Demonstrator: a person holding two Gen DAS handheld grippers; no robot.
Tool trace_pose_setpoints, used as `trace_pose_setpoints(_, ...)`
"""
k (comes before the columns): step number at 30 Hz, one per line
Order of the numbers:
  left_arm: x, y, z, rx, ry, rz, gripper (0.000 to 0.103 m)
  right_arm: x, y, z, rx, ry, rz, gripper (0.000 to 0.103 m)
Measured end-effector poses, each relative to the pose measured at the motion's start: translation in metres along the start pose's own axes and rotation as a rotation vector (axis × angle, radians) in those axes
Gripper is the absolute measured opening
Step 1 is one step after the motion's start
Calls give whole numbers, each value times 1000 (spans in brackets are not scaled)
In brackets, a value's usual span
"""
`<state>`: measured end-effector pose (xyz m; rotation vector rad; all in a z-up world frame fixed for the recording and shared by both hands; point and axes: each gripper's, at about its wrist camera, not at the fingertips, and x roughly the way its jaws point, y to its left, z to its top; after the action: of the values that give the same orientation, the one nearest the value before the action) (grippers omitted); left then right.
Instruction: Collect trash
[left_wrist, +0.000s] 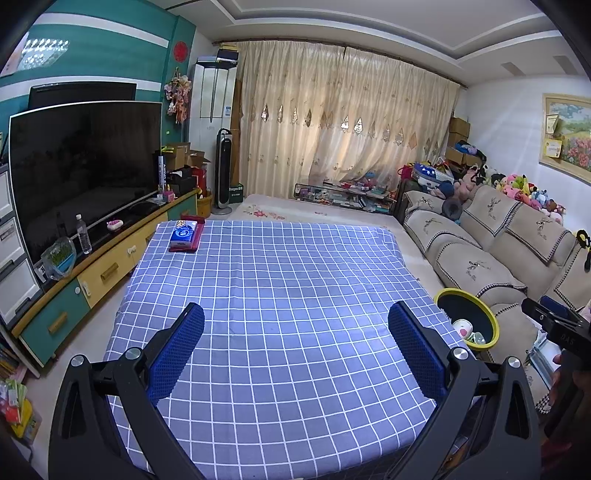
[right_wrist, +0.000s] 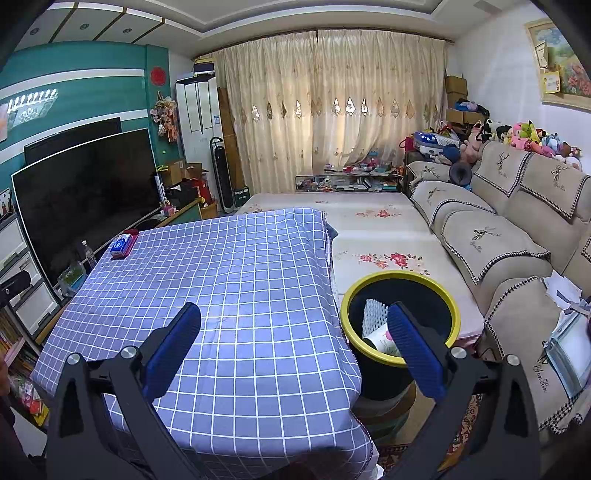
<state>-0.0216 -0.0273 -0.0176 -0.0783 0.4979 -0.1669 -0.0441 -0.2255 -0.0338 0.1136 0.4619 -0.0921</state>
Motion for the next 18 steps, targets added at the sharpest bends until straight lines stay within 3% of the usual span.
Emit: trace_pose_setpoints(18, 1, 2, -1, -5, 3, 4, 98, 7, -1, -5, 0, 11, 6, 96)
